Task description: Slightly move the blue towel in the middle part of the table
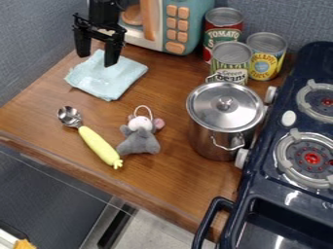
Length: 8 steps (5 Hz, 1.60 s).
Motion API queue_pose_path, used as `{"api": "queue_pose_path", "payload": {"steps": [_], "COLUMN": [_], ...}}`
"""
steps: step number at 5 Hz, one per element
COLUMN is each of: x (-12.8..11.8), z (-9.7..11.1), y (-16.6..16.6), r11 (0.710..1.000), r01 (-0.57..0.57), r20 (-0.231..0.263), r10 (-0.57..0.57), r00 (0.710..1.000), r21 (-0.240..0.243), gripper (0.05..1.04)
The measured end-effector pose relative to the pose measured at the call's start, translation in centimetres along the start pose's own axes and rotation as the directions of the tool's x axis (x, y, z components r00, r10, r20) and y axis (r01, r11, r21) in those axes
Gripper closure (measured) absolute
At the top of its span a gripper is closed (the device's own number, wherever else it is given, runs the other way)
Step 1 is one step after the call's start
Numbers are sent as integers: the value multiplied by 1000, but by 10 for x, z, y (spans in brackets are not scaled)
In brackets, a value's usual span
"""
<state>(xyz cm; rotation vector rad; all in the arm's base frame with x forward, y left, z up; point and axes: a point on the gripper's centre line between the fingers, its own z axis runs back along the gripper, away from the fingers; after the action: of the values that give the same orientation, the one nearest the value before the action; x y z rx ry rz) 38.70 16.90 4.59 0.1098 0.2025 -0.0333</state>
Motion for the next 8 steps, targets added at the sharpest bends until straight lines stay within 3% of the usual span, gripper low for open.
{"api": "queue_pose_path", "payload": {"steps": [1, 2, 3, 4, 5, 6, 8], "x": [-1, 4, 8, 6, -4, -12, -37], "z": [-31, -31, -30, -34, -37, -38, -42], "y": [-15, -20, -22, -23, -26, -29, -43], "r11": [998, 998, 997, 996, 997, 999, 998], "r01": [56, 58, 77, 73, 49, 14, 1], "r20": [-6, 42, 55, 73, 129, 152, 105], "r10": [-55, -59, -77, -70, -41, -7, 5], "r00": [998, 997, 996, 995, 991, 988, 994], "r21": [27, 14, 2, -44, -57, -48, -57], "gripper": [84, 85, 85, 85, 85, 86, 85]}}
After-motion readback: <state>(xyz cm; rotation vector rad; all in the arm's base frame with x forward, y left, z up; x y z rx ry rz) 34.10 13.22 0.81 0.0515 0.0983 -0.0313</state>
